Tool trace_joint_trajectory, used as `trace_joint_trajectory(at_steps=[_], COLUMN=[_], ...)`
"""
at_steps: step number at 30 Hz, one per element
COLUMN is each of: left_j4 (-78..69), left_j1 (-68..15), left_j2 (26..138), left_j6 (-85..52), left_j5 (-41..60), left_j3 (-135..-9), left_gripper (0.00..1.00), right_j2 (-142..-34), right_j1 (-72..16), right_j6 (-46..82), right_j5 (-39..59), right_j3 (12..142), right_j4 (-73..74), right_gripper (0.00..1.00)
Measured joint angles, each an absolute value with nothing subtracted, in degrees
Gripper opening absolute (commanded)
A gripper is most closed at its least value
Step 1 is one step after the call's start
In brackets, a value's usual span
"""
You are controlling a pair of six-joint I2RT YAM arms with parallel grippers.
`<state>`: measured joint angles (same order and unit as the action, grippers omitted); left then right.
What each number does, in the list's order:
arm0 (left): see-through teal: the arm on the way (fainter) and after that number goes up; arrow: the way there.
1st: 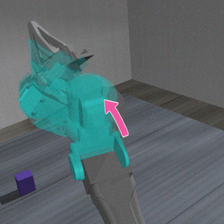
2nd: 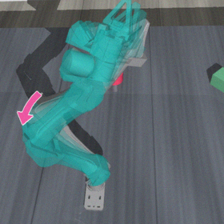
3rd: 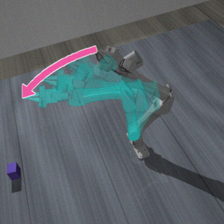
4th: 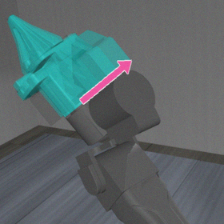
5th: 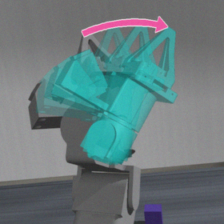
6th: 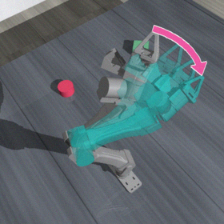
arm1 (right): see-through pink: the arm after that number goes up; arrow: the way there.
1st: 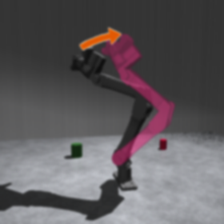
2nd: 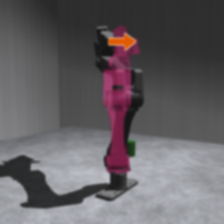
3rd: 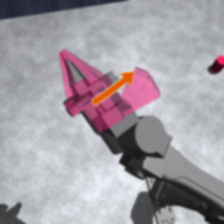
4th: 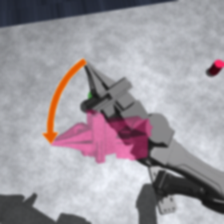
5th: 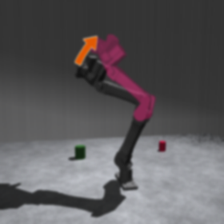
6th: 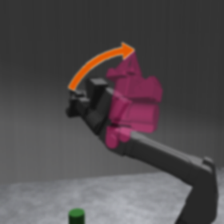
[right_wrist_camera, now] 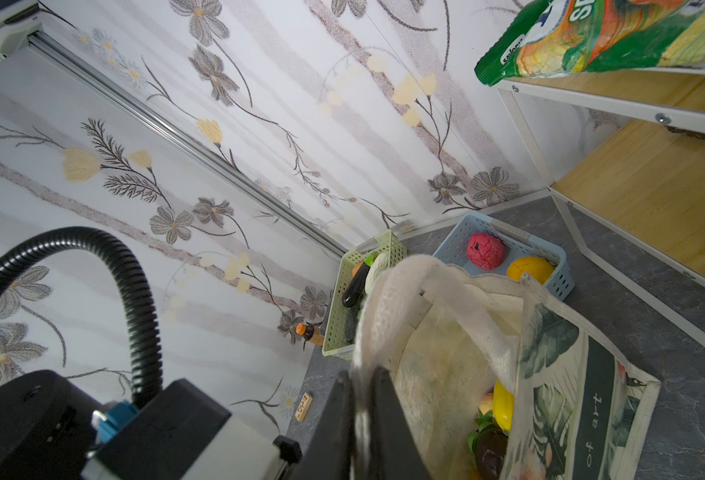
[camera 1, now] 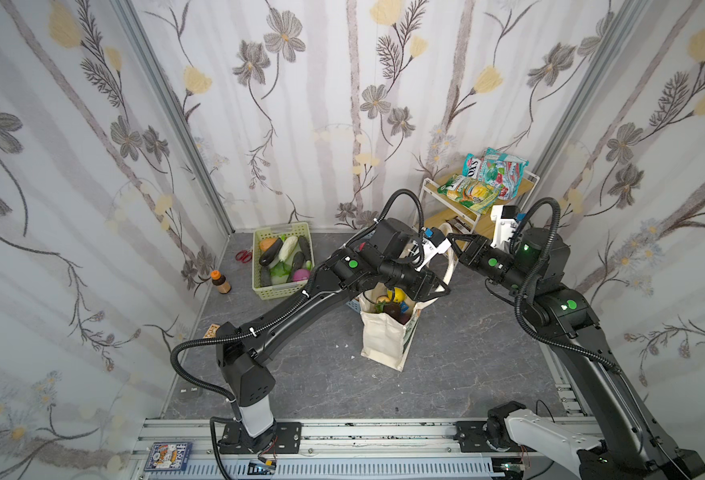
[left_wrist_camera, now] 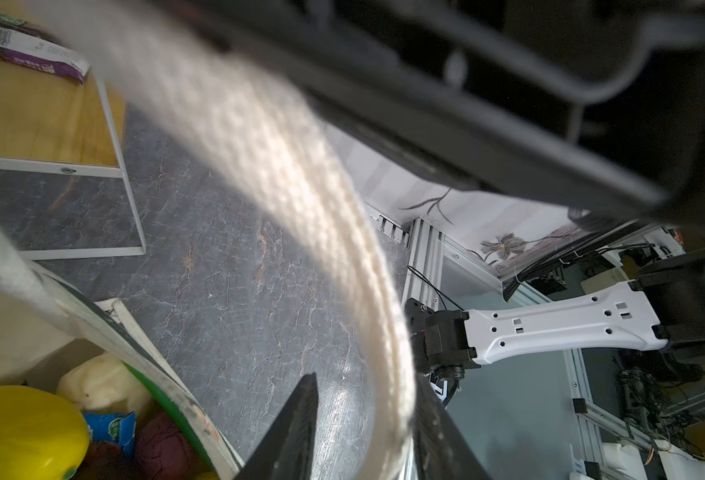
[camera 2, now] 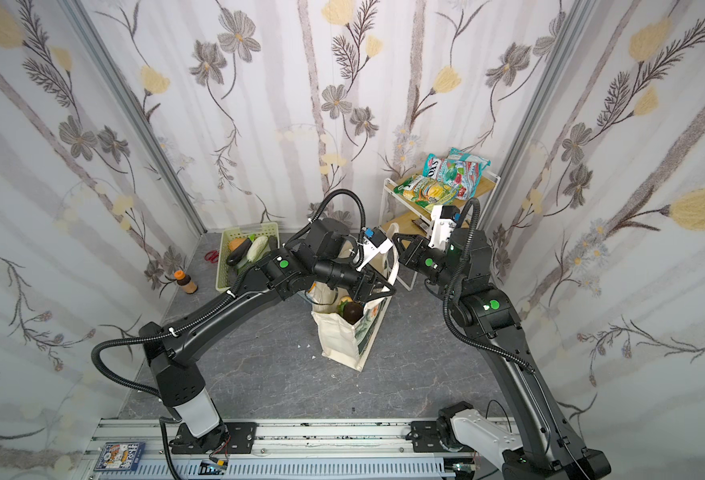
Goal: Place the food into the grocery bag and tie it
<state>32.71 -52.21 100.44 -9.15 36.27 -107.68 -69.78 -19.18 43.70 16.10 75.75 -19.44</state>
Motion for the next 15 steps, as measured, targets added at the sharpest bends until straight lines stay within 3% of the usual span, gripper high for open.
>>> trace_joint_trajectory(at_steps=[5,8,10,15], left_j4=[31.6,31.4,31.2,30.8], left_j1=[-52.2,-52.2,-52.2,-52.0], left_j2=[100.4,100.4,100.4,100.3], left_j6=[-9.5,-10.5,-10.3,-10.7], left_j5=[36.3,36.4,36.2,36.1], left_j3=[-107.7,-107.7,-107.7,-107.7], left_gripper=[0.24,0.04,0.00,0.00], right_j2=[-69.7,-69.4,-69.0,-67.0], right_j1=[-19.2,-19.2,-19.2,-18.7], right_j6=[43.9,43.9,43.9,43.2], right_j5=[16.1,16.1,16.1,16.1], right_j3=[75.7,75.1,74.6,73.3], right_j4=[-19.4,-18.9,-18.2,-18.2], right_gripper=[0.16,0.18,0.21,0.47])
